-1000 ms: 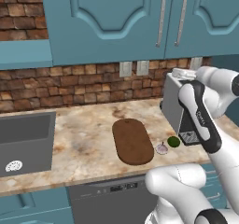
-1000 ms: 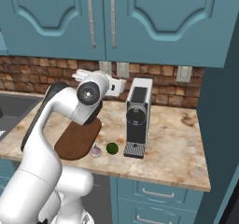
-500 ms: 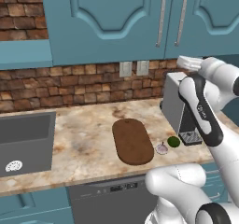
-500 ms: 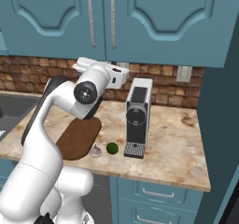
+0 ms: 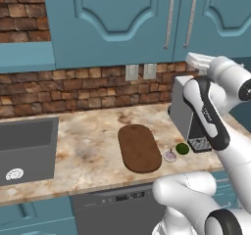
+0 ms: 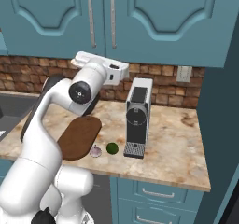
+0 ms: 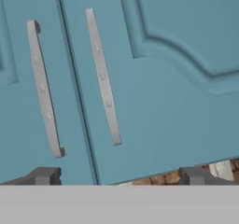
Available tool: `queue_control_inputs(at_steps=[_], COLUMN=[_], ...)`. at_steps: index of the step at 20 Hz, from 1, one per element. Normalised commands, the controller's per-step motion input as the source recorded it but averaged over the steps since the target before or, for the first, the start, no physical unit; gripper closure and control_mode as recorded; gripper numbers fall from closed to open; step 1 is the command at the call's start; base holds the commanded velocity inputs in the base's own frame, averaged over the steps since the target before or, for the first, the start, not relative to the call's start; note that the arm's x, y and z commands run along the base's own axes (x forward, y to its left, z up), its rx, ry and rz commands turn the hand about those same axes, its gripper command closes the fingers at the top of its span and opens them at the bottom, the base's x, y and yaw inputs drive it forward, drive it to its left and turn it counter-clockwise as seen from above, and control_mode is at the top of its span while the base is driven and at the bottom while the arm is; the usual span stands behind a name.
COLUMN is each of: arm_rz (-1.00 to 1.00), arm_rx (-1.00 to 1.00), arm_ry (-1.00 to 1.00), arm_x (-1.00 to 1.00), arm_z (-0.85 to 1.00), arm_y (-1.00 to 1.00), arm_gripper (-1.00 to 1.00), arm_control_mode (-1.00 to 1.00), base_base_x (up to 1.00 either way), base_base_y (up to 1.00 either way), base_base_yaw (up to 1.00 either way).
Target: Open the cabinet. Place the bowl and condiment on the counter. Then place the lime and garlic on the cutting board.
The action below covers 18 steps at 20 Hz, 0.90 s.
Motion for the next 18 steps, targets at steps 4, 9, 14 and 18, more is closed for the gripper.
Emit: queue_control_inputs(at_steps=[4,9,14,18], arm_rz=[-0.03,-0.01,0.00,0.00], arm_rx=[0.00,-0.02,-0.08,-0.10], arm_ry=[-0.01,0.08,0.15,0.01], arm_x=[0.00,0.14,0.25,0.10], arm_z=[0.20,0.07,0.22,0.48], arm_y=[0.00,0.00,0.06,0.10], arm_gripper=[-1.00,-1.00,-1.00,-1.00], arm_control_mode=[-1.00,-1.00,-1.00,-1.00], base_base_x=[0.00,0.00,0.00,0.00], base_base_y=[0.00,0.00,0.00,0.00], base_base_yaw=[0.00,0.00,0.00,0.00])
